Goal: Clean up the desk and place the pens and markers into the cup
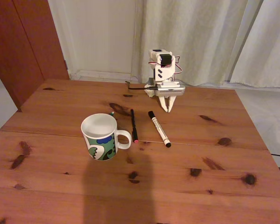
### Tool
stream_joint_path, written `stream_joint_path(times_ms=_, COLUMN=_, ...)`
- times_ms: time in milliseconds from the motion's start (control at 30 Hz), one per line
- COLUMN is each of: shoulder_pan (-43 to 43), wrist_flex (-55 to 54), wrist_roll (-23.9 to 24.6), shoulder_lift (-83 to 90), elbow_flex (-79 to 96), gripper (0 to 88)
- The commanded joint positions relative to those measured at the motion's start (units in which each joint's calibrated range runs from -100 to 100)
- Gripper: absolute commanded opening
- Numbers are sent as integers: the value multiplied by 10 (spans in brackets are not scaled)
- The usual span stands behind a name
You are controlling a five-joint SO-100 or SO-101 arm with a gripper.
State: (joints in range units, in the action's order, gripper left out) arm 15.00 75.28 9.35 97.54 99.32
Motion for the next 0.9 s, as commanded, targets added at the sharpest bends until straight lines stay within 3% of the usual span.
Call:
stream_joint_path(times_ms=0, shoulder_pan=2, wrist_flex=6, wrist_roll=-3, shoulder_lift=1, elbow_flex=3, gripper=12)
stream_joint_path(times_ms=667, shoulder_pan=-3, wrist_flex=1, wrist_roll=-4, shoulder_lift=-1, elbow_flex=-2, gripper=8)
stream_joint_path(times_ms=867, shoulder_pan=-8, wrist_flex=-50, wrist_roll=-4, shoulder_lift=-100, elbow_flex=-82, gripper=8)
